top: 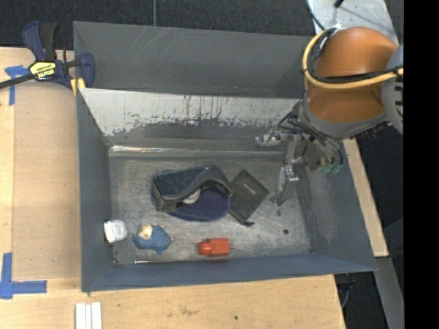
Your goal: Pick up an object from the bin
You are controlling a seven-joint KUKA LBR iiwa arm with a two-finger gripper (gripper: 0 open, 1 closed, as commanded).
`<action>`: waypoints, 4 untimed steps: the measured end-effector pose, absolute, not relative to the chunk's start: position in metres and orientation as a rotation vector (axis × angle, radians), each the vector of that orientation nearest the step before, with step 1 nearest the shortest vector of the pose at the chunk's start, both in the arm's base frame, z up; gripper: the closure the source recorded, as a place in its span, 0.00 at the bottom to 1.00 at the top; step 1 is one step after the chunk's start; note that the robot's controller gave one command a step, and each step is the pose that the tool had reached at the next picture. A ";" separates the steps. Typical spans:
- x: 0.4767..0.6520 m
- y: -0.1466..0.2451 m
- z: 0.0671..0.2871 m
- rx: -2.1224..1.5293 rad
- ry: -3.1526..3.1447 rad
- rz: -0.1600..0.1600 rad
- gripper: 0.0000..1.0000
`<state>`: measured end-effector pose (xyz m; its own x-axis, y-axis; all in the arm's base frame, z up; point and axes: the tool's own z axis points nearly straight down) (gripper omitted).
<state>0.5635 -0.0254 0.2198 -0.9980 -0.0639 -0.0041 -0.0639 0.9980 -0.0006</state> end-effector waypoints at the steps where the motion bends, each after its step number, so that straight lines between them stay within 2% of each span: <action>1: 0.588 0.007 0.070 0.135 3.128 0.001 0.00; 2: 0.593 0.007 0.078 0.131 3.112 0.000 1.00; 3: 0.559 -0.036 0.246 -0.234 3.121 -0.004 1.00; 4: 0.535 -0.096 0.225 -0.487 3.103 -0.004 1.00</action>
Offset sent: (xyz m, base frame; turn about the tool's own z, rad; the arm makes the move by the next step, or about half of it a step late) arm 0.0221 0.0329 -0.1498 0.1489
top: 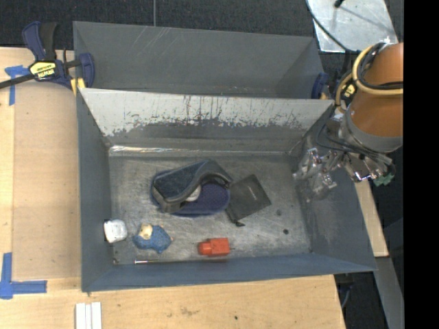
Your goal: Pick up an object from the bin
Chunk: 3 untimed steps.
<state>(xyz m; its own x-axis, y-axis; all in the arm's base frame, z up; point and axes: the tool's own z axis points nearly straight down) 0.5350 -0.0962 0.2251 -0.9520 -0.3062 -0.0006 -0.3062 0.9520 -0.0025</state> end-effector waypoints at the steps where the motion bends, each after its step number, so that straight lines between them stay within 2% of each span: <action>1: 0.540 -0.139 0.211 -0.925 2.998 -0.005 1.00; 2: 0.541 -0.137 0.211 -0.926 2.997 -0.003 0.00; 3: 0.587 -0.096 0.070 -1.223 2.887 -0.001 0.00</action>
Offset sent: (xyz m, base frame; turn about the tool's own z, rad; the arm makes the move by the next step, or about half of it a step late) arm 0.0046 -0.0403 -0.0143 -0.2915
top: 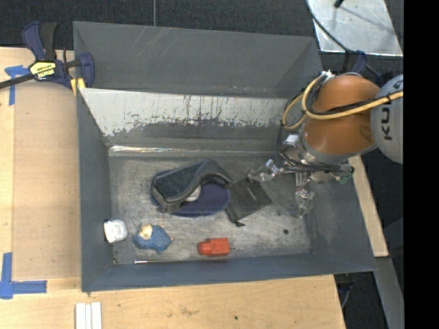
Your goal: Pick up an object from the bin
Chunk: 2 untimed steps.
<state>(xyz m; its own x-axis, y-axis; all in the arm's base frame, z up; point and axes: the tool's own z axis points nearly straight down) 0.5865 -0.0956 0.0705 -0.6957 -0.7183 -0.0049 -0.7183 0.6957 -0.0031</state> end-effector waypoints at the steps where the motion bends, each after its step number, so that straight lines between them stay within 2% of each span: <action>1: 0.603 -0.034 0.074 -1.323 2.838 -0.009 0.00; 2: 0.589 0.019 0.075 -1.463 2.768 -0.014 0.00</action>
Offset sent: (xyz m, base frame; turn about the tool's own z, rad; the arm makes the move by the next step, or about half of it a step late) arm 0.0124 0.0614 -0.0005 -0.0689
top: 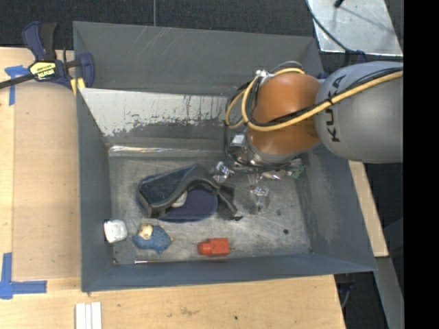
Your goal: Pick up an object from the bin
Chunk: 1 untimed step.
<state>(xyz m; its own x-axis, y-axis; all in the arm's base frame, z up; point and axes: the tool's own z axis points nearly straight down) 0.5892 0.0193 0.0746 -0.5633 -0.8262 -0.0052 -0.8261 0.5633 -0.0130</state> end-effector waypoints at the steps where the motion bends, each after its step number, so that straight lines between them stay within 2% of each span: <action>1: 0.592 0.025 0.078 -1.455 2.751 -0.007 1.00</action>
Offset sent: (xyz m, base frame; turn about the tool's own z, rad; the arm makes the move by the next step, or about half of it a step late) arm 0.0000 0.0000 0.0000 0.0000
